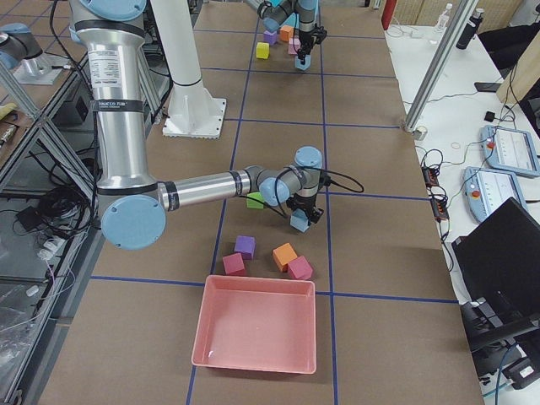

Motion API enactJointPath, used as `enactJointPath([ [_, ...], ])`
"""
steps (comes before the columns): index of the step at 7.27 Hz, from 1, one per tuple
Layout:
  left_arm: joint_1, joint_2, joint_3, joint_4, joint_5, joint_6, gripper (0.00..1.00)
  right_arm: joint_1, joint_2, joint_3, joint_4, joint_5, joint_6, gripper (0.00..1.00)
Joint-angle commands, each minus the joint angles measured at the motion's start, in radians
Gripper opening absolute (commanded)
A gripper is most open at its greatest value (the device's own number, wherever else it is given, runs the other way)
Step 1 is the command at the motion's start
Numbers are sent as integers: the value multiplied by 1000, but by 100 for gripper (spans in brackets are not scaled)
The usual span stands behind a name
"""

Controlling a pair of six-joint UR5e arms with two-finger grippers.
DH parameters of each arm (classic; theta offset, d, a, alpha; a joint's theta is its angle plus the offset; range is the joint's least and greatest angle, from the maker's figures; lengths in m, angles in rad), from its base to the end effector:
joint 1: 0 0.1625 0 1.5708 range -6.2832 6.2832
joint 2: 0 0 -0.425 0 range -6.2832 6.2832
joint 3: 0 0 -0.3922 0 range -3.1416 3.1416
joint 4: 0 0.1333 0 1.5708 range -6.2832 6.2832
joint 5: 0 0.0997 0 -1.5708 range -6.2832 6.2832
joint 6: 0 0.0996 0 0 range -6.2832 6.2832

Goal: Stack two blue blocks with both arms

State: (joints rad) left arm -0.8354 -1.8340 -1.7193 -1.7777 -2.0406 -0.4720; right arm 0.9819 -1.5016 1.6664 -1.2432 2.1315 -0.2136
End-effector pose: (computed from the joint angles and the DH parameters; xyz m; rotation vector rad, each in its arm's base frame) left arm 0.3389 -0.5061 0.4305 0.2431 0.7232 0.3958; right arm -0.2354 -0.4970 0.5493 0.3817 -0.6517 -0.9035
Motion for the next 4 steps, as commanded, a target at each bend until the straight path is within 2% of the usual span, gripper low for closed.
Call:
enactJointPath([
  [1,-5,-80,-26,114,-59,-159,61,15,58,107,-209,-1,22,66],
  [3,-4,-200,-34,263,-64,-293,62,9,177,105,-304,1,197,66],
  [4,-4,-226,-34,282,-66,-333,62,-21,251,108,-350,1,321,66],
])
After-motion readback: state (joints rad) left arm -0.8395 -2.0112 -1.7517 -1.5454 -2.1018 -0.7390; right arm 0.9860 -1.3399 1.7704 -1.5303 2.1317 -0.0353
